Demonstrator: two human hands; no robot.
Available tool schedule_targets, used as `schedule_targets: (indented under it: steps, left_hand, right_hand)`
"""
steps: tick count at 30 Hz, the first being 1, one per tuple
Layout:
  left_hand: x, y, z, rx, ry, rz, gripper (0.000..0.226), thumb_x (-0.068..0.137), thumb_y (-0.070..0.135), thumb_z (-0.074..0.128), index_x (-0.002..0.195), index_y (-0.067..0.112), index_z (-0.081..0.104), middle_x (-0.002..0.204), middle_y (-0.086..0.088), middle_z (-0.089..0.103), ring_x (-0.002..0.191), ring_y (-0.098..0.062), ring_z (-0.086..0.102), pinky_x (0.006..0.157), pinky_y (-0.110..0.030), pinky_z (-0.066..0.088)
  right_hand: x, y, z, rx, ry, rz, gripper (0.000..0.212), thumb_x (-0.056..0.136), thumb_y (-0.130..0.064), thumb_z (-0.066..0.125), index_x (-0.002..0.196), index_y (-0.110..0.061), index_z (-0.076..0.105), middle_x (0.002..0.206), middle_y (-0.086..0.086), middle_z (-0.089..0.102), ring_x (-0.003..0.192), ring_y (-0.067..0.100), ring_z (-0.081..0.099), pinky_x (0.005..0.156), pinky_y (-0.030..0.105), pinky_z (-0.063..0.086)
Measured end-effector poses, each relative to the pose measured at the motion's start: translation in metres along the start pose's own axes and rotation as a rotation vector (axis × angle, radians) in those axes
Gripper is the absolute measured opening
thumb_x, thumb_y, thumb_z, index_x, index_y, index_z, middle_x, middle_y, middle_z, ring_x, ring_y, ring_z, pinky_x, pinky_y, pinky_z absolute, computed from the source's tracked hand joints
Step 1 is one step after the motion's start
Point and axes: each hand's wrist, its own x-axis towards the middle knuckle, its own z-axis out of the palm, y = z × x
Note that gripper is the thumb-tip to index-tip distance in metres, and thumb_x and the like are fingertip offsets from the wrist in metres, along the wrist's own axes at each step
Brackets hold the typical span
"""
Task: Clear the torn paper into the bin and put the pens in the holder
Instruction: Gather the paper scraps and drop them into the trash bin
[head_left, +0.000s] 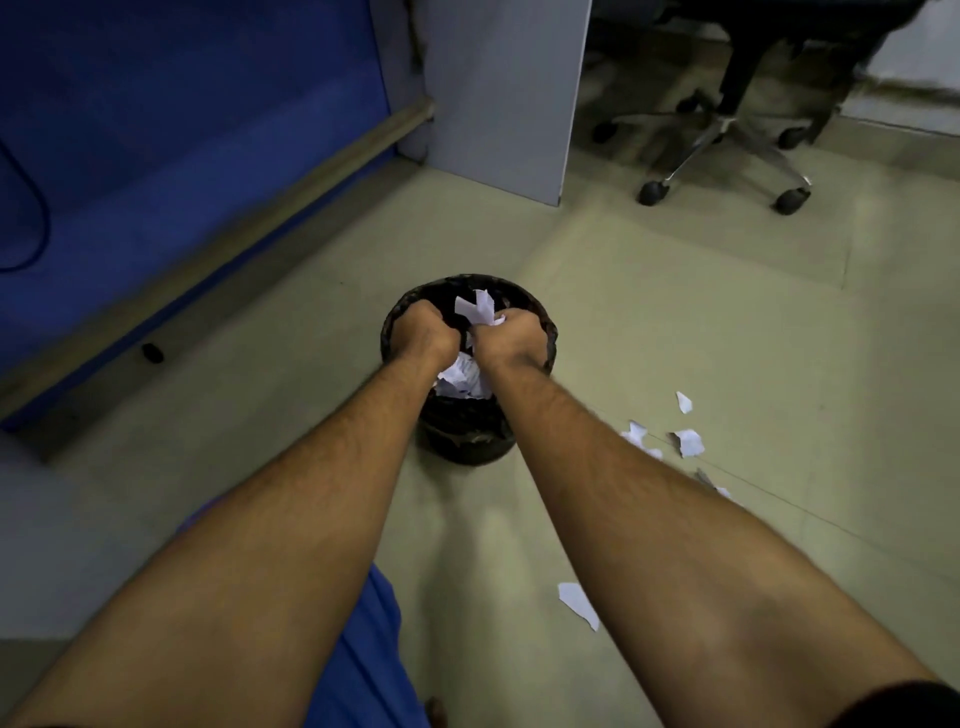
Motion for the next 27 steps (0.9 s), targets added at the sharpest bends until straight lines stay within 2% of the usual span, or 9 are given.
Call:
schedule_targets:
  steps: [3,6,8,11,15,19,23,27]
  left_hand:
    - [0.006,-0.007,0.005,-0.056,-0.056,-0.031,0.036,0.085,0.017,0.067,0.120,0.013,0.062,0.120,-0.010,0.065,0.107,-0.030,0.063,0.089,-0.031,0.053]
    - [0.011,-0.010,0.010,-0.102,-0.073,-0.048,0.042,0.083,0.010,0.066,0.124,0.018,0.060,0.124,-0.009,0.064,0.107,-0.028,0.062,0.090,-0.029,0.052]
    - [0.011,-0.011,0.011,-0.101,-0.078,-0.041,0.038,0.084,0.007,0.063,0.121,0.017,0.062,0.124,-0.009,0.064,0.109,-0.027,0.061,0.086,-0.024,0.046]
    - [0.010,-0.008,0.017,-0.117,-0.056,-0.016,0.033,0.084,0.003,0.059,0.115,0.015,0.066,0.121,-0.008,0.066,0.109,-0.027,0.062,0.086,-0.024,0.045]
    - [0.014,-0.001,0.023,-0.096,-0.056,0.030,0.029,0.084,0.001,0.055,0.104,0.016,0.069,0.116,-0.006,0.068,0.106,-0.026,0.063,0.087,-0.025,0.047]
    - [0.013,-0.004,0.027,-0.085,-0.054,0.066,0.030,0.085,0.002,0.055,0.108,0.015,0.070,0.117,-0.006,0.068,0.107,-0.025,0.063,0.086,-0.025,0.047]
    - [0.012,-0.006,0.032,-0.095,-0.060,0.139,0.032,0.086,0.002,0.051,0.108,0.012,0.071,0.115,-0.005,0.070,0.109,-0.024,0.063,0.089,-0.025,0.047]
    - [0.007,0.008,0.036,-0.130,-0.046,0.208,0.030,0.085,0.004,0.049,0.100,0.015,0.072,0.104,-0.004,0.072,0.097,-0.022,0.066,0.087,-0.029,0.053]
  right_hand:
    - [0.003,0.000,0.006,-0.051,-0.037,0.042,0.020,0.085,-0.024,0.068,0.070,-0.016,0.059,0.080,0.005,0.067,0.077,0.026,0.064,0.063,0.027,0.045]
    - [0.003,0.002,0.009,-0.077,-0.069,0.065,0.009,0.082,-0.020,0.071,0.086,-0.014,0.064,0.087,0.006,0.069,0.085,0.026,0.066,0.077,0.031,0.056]
    - [0.003,0.003,0.011,-0.078,-0.076,0.078,0.017,0.081,-0.015,0.069,0.098,-0.013,0.067,0.095,0.007,0.070,0.094,0.026,0.067,0.083,0.030,0.054]
    - [0.002,0.003,0.011,-0.069,-0.075,0.077,0.039,0.083,-0.011,0.064,0.122,-0.012,0.063,0.115,0.010,0.069,0.108,0.029,0.064,0.093,0.033,0.052]
    - [0.001,0.007,0.009,-0.020,-0.035,0.085,0.040,0.084,-0.009,0.063,0.124,-0.010,0.062,0.121,0.011,0.068,0.111,0.028,0.063,0.094,0.029,0.049]
    - [0.003,0.010,0.007,0.050,-0.033,0.110,0.051,0.085,-0.006,0.061,0.136,-0.010,0.055,0.131,0.010,0.063,0.121,0.026,0.059,0.102,0.028,0.045]
    - [0.002,0.015,0.000,0.110,0.025,0.117,0.044,0.086,-0.005,0.058,0.130,-0.011,0.059,0.126,0.009,0.066,0.118,0.026,0.061,0.102,0.030,0.046]
    - [0.003,0.018,-0.004,0.162,0.076,0.129,0.045,0.084,-0.006,0.060,0.128,-0.015,0.062,0.124,0.005,0.067,0.114,0.022,0.063,0.101,0.030,0.048]
